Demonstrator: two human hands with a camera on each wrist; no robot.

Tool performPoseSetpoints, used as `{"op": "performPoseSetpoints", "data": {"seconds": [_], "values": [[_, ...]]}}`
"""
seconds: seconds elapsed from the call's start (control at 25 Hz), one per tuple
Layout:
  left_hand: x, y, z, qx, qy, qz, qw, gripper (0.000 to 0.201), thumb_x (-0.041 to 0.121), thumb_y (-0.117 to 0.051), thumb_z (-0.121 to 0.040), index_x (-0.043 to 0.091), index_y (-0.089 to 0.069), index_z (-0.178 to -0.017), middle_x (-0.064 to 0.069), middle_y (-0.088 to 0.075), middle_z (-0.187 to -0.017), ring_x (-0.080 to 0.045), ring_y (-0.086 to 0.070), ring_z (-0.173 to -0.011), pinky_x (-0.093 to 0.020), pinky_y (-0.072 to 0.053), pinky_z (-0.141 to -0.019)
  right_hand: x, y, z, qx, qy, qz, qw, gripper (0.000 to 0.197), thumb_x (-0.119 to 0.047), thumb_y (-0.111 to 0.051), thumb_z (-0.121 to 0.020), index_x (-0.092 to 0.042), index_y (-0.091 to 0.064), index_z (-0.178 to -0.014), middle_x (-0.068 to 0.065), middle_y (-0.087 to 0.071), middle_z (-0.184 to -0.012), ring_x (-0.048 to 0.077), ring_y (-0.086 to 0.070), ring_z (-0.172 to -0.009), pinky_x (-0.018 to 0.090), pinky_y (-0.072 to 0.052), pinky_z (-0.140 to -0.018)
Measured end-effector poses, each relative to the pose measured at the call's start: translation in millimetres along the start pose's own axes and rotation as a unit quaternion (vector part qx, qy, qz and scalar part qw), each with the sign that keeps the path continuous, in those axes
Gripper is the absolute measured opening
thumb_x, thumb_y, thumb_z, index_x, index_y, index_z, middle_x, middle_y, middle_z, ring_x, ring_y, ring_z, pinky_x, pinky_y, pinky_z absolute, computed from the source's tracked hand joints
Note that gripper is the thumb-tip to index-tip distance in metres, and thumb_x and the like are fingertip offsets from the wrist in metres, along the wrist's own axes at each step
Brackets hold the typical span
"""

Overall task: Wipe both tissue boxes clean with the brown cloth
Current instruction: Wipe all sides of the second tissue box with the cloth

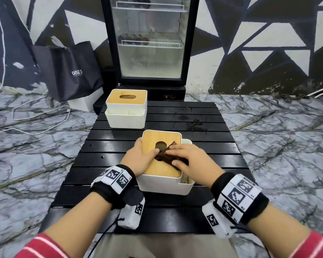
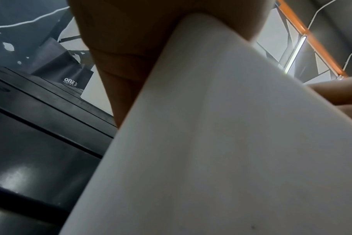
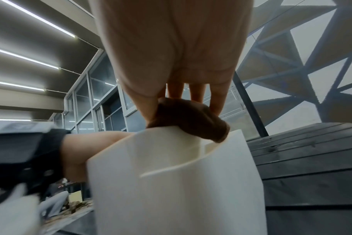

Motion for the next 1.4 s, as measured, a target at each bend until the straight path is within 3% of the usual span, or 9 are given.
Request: {"op": "performPoseSetpoints", "data": {"seconds": [0.12, 0.32, 0.6, 0.76, 0.96, 1.2, 1.4], "values": [[-4.4, -1.6, 1.4, -0.003, 0.003, 0.004, 1.000, 0.061, 0.046, -0.055, -0.089, 0.021, -0.030, -0.138, -0.007, -0.055, -0.129, -0.028, -0.052, -0.116, -0.030, -0.038, -0.085, 10.8, 3.2, -23.2, -0.011, -0.022, 0.020, 1.000, 0.037, -0.022, -0.051, -0.091, -0.026, -0.051, -0.128, -0.009, -0.047, -0.137, 0.011, -0.037, -0.127, 0.023, -0.022, -0.106], [-4.4, 2.9, 1.4, 0.012, 0.011, 0.013, 1.000, 0.061, 0.044, -0.054, -0.090, 0.021, -0.029, -0.140, -0.006, -0.055, -0.129, -0.027, -0.052, -0.115, -0.030, -0.039, -0.085, 16.2, 6.6, -45.0, -0.027, -0.024, 0.033, 0.999, 0.039, -0.020, -0.051, -0.091, -0.026, -0.049, -0.129, -0.006, -0.047, -0.136, 0.015, -0.040, -0.125, 0.023, -0.027, -0.102], [-3.5, 3.1, 3.8, 0.018, 0.013, 0.028, 0.999, 0.058, 0.042, -0.052, -0.091, 0.020, -0.030, -0.140, -0.007, -0.054, -0.130, -0.028, -0.052, -0.116, -0.031, -0.040, -0.088, -5.3, -11.8, 7.3, -0.017, 0.028, 0.006, 0.999, 0.041, -0.020, -0.054, -0.089, -0.027, -0.050, -0.129, -0.007, -0.044, -0.137, 0.012, -0.035, -0.127, 0.017, -0.017, -0.105], [-4.3, 1.9, 3.0, 0.009, 0.015, 0.028, 0.999, 0.057, 0.041, -0.053, -0.091, 0.021, -0.030, -0.139, -0.006, -0.055, -0.128, -0.028, -0.053, -0.114, -0.035, -0.042, -0.091, -11.1, -15.8, 20.7, -0.025, 0.042, 0.007, 0.999, 0.040, -0.022, -0.051, -0.091, -0.029, -0.047, -0.131, -0.007, -0.043, -0.139, 0.013, -0.034, -0.127, 0.023, -0.021, -0.110], [-0.6, -0.2, 4.8, 0.003, 0.014, 0.044, 0.999, 0.056, 0.039, -0.054, -0.091, 0.019, -0.031, -0.138, -0.005, -0.054, -0.128, -0.027, -0.053, -0.114, -0.034, -0.042, -0.091, 0.9, -6.9, -2.3, -0.041, 0.025, 0.029, 0.998, 0.039, -0.019, -0.048, -0.093, -0.026, -0.047, -0.131, -0.008, -0.042, -0.139, 0.014, -0.036, -0.125, 0.022, -0.022, -0.104], [-0.7, 1.6, 6.2, -0.004, 0.014, 0.039, 0.999, 0.059, 0.038, -0.055, -0.091, 0.019, -0.029, -0.139, -0.004, -0.053, -0.127, -0.026, -0.052, -0.113, -0.032, -0.042, -0.089, 21.0, -2.6, -43.4, -0.055, -0.008, 0.048, 0.997, 0.040, -0.019, -0.046, -0.093, -0.027, -0.046, -0.132, -0.009, -0.044, -0.137, 0.018, -0.040, -0.123, 0.036, -0.034, -0.104], [-5.4, 2.2, 4.7, 0.003, 0.016, 0.039, 0.999, 0.060, 0.040, -0.057, -0.089, 0.019, -0.030, -0.138, -0.004, -0.055, -0.126, -0.024, -0.054, -0.110, -0.032, -0.043, -0.088, 26.4, -5.9, -54.3, -0.054, -0.020, 0.044, 0.997, 0.039, -0.019, -0.046, -0.092, -0.026, -0.048, -0.130, -0.010, -0.047, -0.132, 0.018, -0.044, -0.117, 0.037, -0.039, -0.100]]}}
Point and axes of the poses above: each hand's wrist, its own z-axis away from the middle knuckle, its own y-axis out of the back of the hand, x = y × z, the point moved 8 cm from there along -z, towards the middle knuckle
